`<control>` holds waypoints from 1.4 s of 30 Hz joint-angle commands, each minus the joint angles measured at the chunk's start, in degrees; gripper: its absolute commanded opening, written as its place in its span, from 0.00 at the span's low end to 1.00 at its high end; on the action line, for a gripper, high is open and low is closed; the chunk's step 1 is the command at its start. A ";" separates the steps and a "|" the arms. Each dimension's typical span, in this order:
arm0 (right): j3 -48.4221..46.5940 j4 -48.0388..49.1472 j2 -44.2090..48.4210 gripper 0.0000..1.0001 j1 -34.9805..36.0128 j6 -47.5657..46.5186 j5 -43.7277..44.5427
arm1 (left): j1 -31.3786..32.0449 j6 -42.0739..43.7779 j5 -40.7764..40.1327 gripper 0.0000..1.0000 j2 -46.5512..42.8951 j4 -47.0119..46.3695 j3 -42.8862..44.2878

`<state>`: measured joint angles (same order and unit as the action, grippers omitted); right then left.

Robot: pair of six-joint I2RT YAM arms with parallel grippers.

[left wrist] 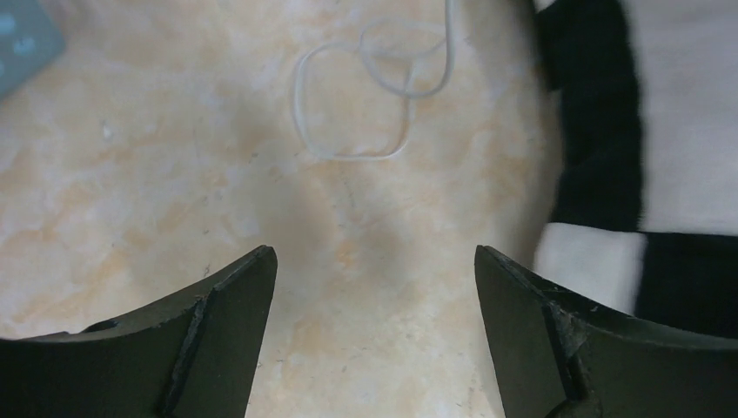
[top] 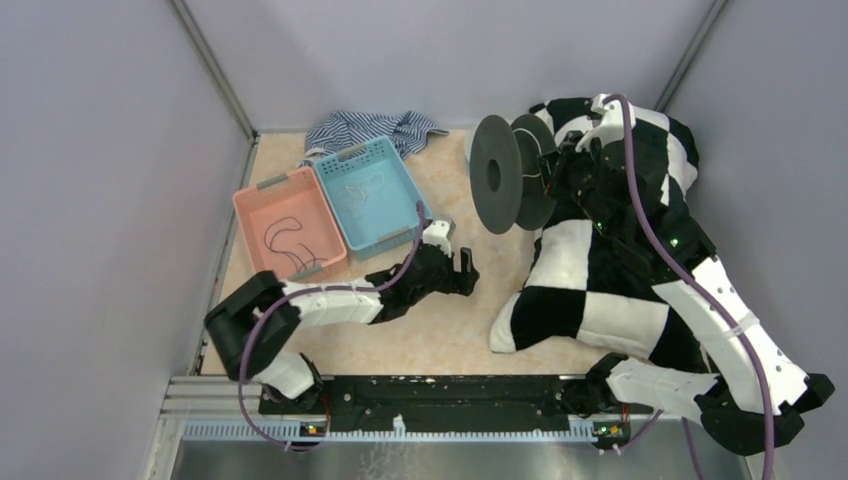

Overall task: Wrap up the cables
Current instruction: Wrap the cable around the cable reel.

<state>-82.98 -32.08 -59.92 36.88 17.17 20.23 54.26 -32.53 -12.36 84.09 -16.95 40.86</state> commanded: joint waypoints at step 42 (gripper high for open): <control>1.18 1.37 4.29 0.00 -0.43 1.83 2.60 | 1.05 -1.64 -21.17 0.00 24.54 -2.82 17.24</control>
<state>-81.84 -34.52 -57.01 36.84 18.22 21.21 55.13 -34.87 -35.33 112.99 -15.57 60.14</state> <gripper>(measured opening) 0.020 0.043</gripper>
